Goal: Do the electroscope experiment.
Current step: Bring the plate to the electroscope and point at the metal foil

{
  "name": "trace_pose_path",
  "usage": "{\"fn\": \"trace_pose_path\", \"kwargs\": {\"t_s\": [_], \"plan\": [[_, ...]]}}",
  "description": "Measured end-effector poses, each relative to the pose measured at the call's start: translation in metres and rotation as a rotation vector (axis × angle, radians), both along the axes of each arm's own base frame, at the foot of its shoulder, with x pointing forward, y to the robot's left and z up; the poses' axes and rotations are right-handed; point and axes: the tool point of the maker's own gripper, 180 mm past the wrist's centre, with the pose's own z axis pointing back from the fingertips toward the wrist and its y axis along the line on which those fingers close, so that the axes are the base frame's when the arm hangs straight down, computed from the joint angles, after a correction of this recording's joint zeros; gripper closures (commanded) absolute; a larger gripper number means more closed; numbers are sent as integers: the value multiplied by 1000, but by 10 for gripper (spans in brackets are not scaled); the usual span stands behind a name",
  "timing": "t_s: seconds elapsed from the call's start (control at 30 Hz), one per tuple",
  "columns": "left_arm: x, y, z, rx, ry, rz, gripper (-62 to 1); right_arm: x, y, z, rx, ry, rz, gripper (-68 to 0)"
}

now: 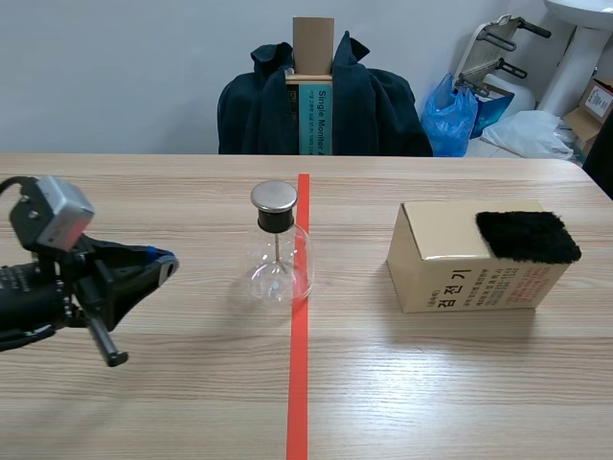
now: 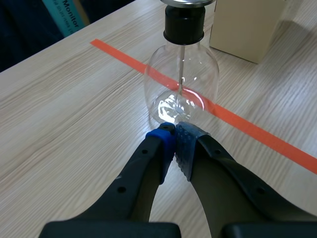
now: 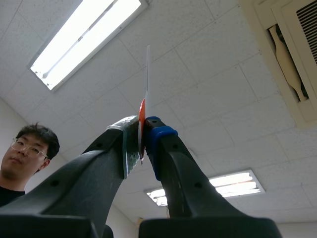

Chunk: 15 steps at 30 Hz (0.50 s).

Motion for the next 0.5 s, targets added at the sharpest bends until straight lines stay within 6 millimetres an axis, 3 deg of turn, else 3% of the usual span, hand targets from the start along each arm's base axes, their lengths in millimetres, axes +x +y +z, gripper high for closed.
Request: {"fn": "trace_pose_path", "kwargs": {"t_s": [0.23, 0.5], "plan": [[4, -30, -35, -11, 45, -36, -32, -1, -3, 1, 24, -7, 18, -7], [15, -39, -49, -9, 49, 21, -32, -2, -3, 1, 27, -8, 24, -7]]}}
